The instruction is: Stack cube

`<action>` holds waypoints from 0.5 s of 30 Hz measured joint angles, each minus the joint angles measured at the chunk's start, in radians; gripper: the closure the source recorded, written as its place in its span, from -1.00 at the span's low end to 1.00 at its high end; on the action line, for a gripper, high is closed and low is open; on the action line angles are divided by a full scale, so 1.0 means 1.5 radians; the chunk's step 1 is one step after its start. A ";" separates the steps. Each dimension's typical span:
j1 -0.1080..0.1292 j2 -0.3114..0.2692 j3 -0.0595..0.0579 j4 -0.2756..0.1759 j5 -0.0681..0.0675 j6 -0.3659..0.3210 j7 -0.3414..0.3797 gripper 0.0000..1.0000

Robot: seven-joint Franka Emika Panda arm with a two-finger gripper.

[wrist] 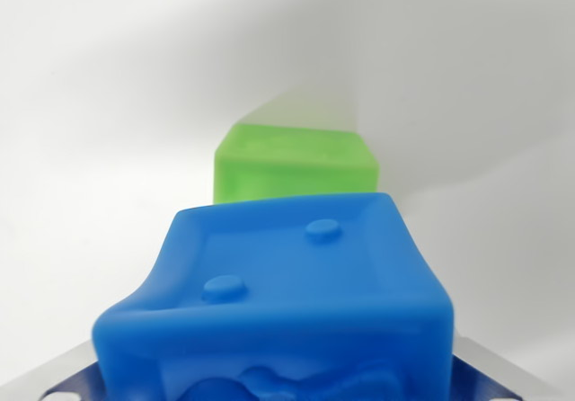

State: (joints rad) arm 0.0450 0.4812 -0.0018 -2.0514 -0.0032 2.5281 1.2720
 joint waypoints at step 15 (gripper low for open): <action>0.000 0.031 0.000 0.003 0.000 0.028 0.000 1.00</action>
State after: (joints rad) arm 0.0450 0.5276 -0.0018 -2.0465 -0.0032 2.5695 1.2720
